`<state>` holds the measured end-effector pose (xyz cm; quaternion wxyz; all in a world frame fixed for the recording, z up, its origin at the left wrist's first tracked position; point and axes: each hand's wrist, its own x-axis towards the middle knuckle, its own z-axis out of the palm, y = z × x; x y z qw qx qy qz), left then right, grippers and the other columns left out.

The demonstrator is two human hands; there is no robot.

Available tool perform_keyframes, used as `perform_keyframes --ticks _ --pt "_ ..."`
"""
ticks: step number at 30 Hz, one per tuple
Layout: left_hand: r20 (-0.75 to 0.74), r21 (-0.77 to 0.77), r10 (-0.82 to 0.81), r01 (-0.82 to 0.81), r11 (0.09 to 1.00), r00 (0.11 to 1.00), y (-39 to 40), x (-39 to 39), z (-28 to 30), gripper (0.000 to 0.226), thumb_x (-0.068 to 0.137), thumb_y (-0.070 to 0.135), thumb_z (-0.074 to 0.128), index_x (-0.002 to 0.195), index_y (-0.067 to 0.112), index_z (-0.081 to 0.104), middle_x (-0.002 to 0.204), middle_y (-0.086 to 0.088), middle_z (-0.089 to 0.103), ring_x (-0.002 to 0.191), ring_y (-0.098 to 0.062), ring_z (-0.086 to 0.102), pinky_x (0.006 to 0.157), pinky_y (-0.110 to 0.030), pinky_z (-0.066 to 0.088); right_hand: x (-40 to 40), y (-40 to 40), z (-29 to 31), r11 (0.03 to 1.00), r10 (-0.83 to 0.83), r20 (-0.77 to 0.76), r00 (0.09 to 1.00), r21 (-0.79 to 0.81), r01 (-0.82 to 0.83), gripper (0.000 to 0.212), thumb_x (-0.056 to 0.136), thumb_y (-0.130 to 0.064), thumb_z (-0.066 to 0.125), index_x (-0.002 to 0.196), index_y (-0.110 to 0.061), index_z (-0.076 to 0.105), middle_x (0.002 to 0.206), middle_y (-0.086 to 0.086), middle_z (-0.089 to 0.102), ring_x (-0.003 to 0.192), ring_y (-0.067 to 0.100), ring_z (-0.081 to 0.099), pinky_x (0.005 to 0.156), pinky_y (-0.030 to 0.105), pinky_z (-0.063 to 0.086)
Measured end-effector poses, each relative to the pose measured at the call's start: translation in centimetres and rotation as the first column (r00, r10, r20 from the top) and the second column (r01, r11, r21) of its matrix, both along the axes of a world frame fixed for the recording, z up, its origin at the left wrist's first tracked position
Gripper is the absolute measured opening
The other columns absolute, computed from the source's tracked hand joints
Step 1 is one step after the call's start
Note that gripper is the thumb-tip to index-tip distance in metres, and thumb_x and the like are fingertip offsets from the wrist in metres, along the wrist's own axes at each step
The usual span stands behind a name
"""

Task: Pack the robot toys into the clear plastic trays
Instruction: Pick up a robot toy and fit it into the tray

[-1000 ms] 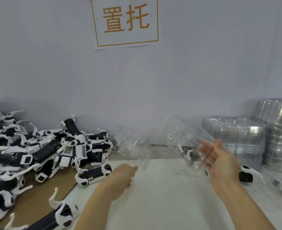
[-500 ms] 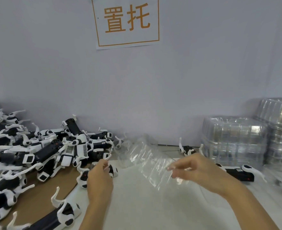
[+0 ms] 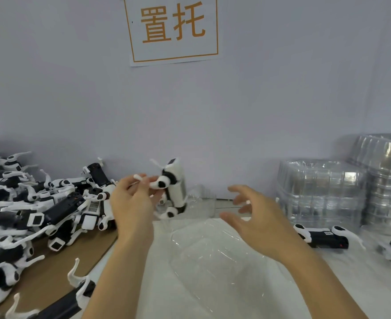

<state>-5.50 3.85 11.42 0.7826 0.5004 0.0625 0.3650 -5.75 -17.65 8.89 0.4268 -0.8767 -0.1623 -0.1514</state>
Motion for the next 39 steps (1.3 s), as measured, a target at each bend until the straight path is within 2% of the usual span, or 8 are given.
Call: perform_keyframes --ticks 4,9,12,15,21,27,36,39 --pt "0.024 -0.073 -0.359 0.36 0.93 0.933 -5.5 -0.9 1.2 0.012 0.098 -0.003 0.052 0.091 0.004 0.058 0.078 -0.008 0.071 0.068 -0.013 0.07 0.067 -0.024 0.06 0.2 2.1 -1.2 0.99 0.051 0.11 0.993 0.126 -0.065 0.066 0.077 -0.051 0.076 0.126 -0.056 0.033 0.118 -0.029 0.048 0.103 -0.015 0.049 0.083 0.005 0.038" --pt "0.024 -0.112 -0.66 0.658 0.745 0.751 -7.3 -1.4 0.9 0.009 0.097 0.006 0.058 0.103 0.0 0.061 0.096 -0.017 0.075 0.089 -0.025 0.075 0.08 -0.029 0.061 1.0 1.6 -1.4 0.842 -0.411 0.211 0.887 0.46 0.281 0.046 0.086 -0.036 0.071 0.109 -0.03 0.032 0.088 -0.016 0.06 0.072 -0.004 0.06 0.06 0.025 0.042" --pt "-0.21 0.467 -0.219 0.294 0.834 0.953 -4.6 0.1 -1.2 0.011 0.095 0.016 0.063 0.106 0.017 0.065 0.097 0.002 0.076 0.095 -0.016 0.072 0.084 -0.023 0.055 1.5 -1.2 -1.0 0.808 -0.408 0.078 0.91 0.495 0.32 0.032 0.088 -0.033 0.07 0.103 -0.019 0.046 0.082 -0.002 0.063 0.071 0.013 0.062 0.057 0.031 0.042" --pt "-0.274 0.868 0.153 0.175 0.465 0.949 -1.8 1.3 -4.5 0.029 0.096 0.016 0.058 0.123 0.026 0.06 0.122 0.014 0.062 0.115 -0.008 0.056 0.093 -0.019 0.039 1.4 -3.2 -0.8 0.865 -0.309 0.034 0.951 0.427 0.265 0.012 0.089 -0.026 0.069 0.094 -0.02 0.06 0.082 -0.001 0.065 0.065 0.005 0.062 0.049 0.018 0.043" --pt "-0.682 0.622 -0.033 0.603 0.499 0.731 -0.3 2.1 -8.2 0.031 0.099 0.015 0.045 0.112 0.04 0.059 0.106 0.0 0.066 0.083 -0.017 0.062 0.066 -0.017 0.046 0.9 -1.6 -0.4 0.969 -0.093 -0.039 0.995 0.225 0.1 0.019 0.081 -0.023 0.078 0.097 -0.029 0.069 0.077 -0.015 0.07 0.069 -0.002 0.065 0.056 0.009 0.043" --pt "-0.759 0.552 -0.089 0.711 0.435 0.645 -0.3 1.8 -8.4 0.026 0.101 0.024 0.04 0.119 0.037 0.053 0.111 -0.003 0.065 0.086 -0.012 0.058 0.073 -0.024 0.045 1.1 1.3 -3.9 0.884 -0.189 -0.13 0.973 -0.454 0.112 0.023 0.083 -0.039 0.069 0.076 -0.024 0.053 0.084 -0.006 0.058 0.086 0.019 0.059 0.067 0.03 0.042" --pt "-0.757 0.568 -0.092 0.721 0.396 0.647 0.2 2.0 -7.8 0.023 0.098 0.024 0.05 0.12 0.03 0.053 0.103 0.002 0.062 0.088 -0.014 0.062 0.088 -0.033 0.052 1.1 0.4 -3.6 0.915 -0.248 0.037 0.968 -0.321 0.246 0.013 0.079 -0.026 0.069 0.076 -0.017 0.06 0.08 -0.005 0.056 0.08 0.017 0.053 0.054 0.028 0.041" --pt "-0.759 0.565 -0.097 0.726 0.393 0.643 -0.1 1.8 -7.7 0.025 0.097 0.026 0.051 0.121 0.03 0.052 0.1 0.004 0.062 0.082 -0.012 0.061 0.085 -0.03 0.052 1.1 0.7 -3.9 0.828 -0.261 0.077 0.962 -0.495 0.264 0.01 0.078 -0.02 0.063 0.073 -0.02 0.054 0.082 -0.008 0.048 0.09 0.019 0.044 0.05 0.024 0.026"
